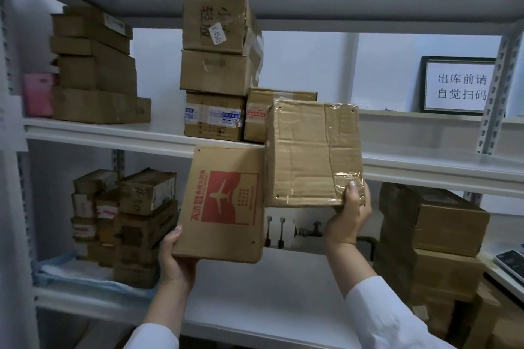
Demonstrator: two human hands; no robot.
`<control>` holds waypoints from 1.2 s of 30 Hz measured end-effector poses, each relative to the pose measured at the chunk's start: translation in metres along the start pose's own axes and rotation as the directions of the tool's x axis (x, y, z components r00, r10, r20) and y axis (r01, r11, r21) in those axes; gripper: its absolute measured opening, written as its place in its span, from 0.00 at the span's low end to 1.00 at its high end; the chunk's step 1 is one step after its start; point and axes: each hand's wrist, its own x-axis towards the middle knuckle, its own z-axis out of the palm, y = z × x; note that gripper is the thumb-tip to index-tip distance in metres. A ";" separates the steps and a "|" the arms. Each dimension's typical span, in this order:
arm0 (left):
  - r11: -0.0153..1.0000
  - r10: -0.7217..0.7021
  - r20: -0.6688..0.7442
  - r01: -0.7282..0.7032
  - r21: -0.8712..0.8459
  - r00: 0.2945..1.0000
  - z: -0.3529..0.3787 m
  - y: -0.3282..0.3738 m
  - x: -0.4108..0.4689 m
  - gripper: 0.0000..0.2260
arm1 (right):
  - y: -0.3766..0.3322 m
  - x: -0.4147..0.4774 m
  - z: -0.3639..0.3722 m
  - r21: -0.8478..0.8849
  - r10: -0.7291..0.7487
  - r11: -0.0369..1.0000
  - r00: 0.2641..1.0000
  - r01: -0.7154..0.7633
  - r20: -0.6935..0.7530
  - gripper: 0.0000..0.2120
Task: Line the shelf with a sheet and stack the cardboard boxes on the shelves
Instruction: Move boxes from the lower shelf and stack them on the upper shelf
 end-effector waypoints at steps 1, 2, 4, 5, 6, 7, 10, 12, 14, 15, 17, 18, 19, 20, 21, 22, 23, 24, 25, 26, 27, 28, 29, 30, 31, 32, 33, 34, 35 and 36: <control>1.000 -0.003 0.013 0.003 0.006 1.000 -0.002 0.004 0.003 0.20 | 0.000 0.001 0.001 0.023 -0.001 1.000 1.000 0.001 0.002 0.12; 1.000 -0.007 0.025 0.007 0.011 1.000 -0.004 0.008 0.007 0.21 | -0.001 0.003 0.003 0.039 -0.001 0.999 1.000 0.001 0.009 0.10; 1.000 -0.022 0.051 0.022 -0.004 0.998 -0.006 0.015 0.012 0.21 | -0.001 0.005 0.005 0.062 -0.008 0.998 1.000 0.007 0.018 0.07; 0.999 -0.030 0.063 0.032 -0.032 0.998 -0.008 0.018 0.014 0.21 | -0.001 0.007 0.006 0.072 -0.015 0.997 1.000 0.014 0.013 0.06; 0.998 -0.028 0.071 0.033 -0.059 0.997 -0.008 0.021 0.016 0.20 | -0.002 0.008 0.008 0.080 -0.021 0.997 1.000 0.021 0.006 0.07; 0.996 -0.020 0.087 0.027 -0.081 0.996 -0.008 0.023 0.019 0.19 | -0.003 0.010 0.010 0.088 -0.018 0.996 1.000 0.017 0.002 0.08; 0.995 0.010 0.144 0.006 -0.104 0.989 0.004 0.036 0.021 0.12 | -0.007 0.015 0.016 0.117 -0.015 0.993 1.000 0.017 -0.017 0.10; 0.992 0.032 0.179 -0.009 -0.127 0.983 0.014 0.043 0.026 0.21 | -0.012 0.018 0.021 0.130 -0.016 0.991 0.999 0.020 -0.030 0.08; 0.987 0.070 0.222 -0.036 -0.153 0.972 0.026 0.050 0.027 0.15 | -0.017 0.022 0.024 0.154 -0.002 0.988 0.999 0.008 -0.038 0.11; 0.983 0.103 0.252 -0.060 -0.171 0.962 0.031 0.054 0.030 0.14 | -0.019 0.024 0.026 0.156 0.003 0.988 0.999 0.003 -0.036 0.14; 0.986 0.111 0.289 -0.068 -0.154 0.951 0.044 0.063 0.035 0.16 | -0.026 0.029 0.030 0.168 0.004 0.986 0.999 0.003 -0.045 0.15; 0.986 0.112 0.304 -0.067 -0.155 0.946 0.054 0.071 0.034 0.16 | -0.030 0.032 0.033 0.177 0.006 0.984 0.999 0.002 -0.046 0.14; 0.986 0.110 0.314 -0.064 -0.155 0.943 0.061 0.076 0.035 0.21 | -0.032 0.035 0.036 0.182 0.010 0.983 0.998 0.000 -0.054 0.12; 0.990 0.090 0.341 -0.046 -0.135 0.936 0.069 0.081 0.037 0.23 | -0.036 0.039 0.039 0.183 0.012 0.983 0.998 0.001 -0.066 0.10; 0.992 0.084 0.340 -0.047 -0.116 0.937 0.076 0.085 0.038 0.21 | -0.038 0.042 0.042 0.178 0.013 0.984 0.997 0.001 -0.078 0.09; 0.994 0.081 0.339 -0.052 -0.094 0.937 0.085 0.089 0.039 0.19 | -0.041 0.045 0.045 0.176 0.012 0.984 0.996 0.003 -0.086 0.08; 0.995 0.087 0.331 -0.068 -0.069 0.939 0.094 0.093 0.042 0.19 | -0.045 0.048 0.047 0.179 0.012 0.984 0.995 0.005 -0.094 0.07; 0.996 0.091 0.330 -0.079 -0.051 0.940 0.102 0.096 0.044 0.19 | -0.048 0.052 0.049 0.187 0.013 0.982 0.995 0.007 -0.102 0.07; 0.995 0.096 0.327 -0.087 -0.042 0.940 0.111 0.100 0.046 0.19 | -0.052 0.056 0.052 0.198 0.014 0.980 0.994 0.008 -0.109 0.07; 0.996 0.093 0.323 -0.085 -0.041 0.942 0.118 0.103 0.046 0.19 | -0.055 0.060 0.054 0.207 0.020 0.978 0.993 0.005 -0.118 0.08; 0.997 0.079 0.315 -0.070 -0.038 0.946 0.125 0.105 0.049 0.18 | -0.059 0.064 0.055 0.216 0.030 0.976 0.992 -0.002 -0.125 0.09; 0.998 0.066 0.305 -0.058 -0.034 0.950 0.131 0.108 0.050 0.18 | -0.062 0.068 0.057 0.224 0.038 0.975 0.991 -0.008 -0.130 0.11; 0.998 0.053 0.296 -0.045 -0.032 0.954 0.137 0.111 0.052 0.16 | -0.065 0.072 0.059 0.230 0.043 0.973 0.990 -0.011 -0.132 0.11; 0.999 0.037 0.302 -0.027 -0.037 0.953 0.143 0.113 0.053 0.16 | -0.068 0.075 0.060 0.235 0.045 0.972 0.990 -0.013 -0.132 0.11; 0.999 0.022 0.313 -0.009 -0.041 0.949 0.150 0.115 0.055 0.15 | -0.071 0.080 0.062 0.237 0.045 0.971 0.990 -0.012 -0.134 0.11; 0.999 0.014 0.322 -0.001 -0.041 0.947 0.155 0.117 0.055 0.15 | -0.073 0.084 0.062 0.239 0.045 0.971 0.989 -0.011 -0.139 0.11; 0.999 0.009 0.324 0.004 -0.041 0.946 0.161 0.119 0.056 0.15 | -0.076 0.088 0.064 0.242 0.045 0.970 0.988 -0.009 -0.145 0.10; 0.999 0.004 0.324 0.011 -0.044 0.946 0.165 0.120 0.058 0.15 | -0.078 0.091 0.064 0.238 0.044 0.971 0.988 -0.008 -0.148 0.11; 0.999 -0.003 0.328 0.019 -0.046 0.945 0.170 0.121 0.060 0.15 | -0.080 0.096 0.065 0.230 0.043 0.973 0.988 -0.007 -0.151 0.11; 0.999 -0.011 0.327 0.028 -0.047 0.945 0.172 0.121 0.060 0.15 | -0.080 0.098 0.066 0.217 0.050 0.976 0.987 -0.016 -0.153 0.11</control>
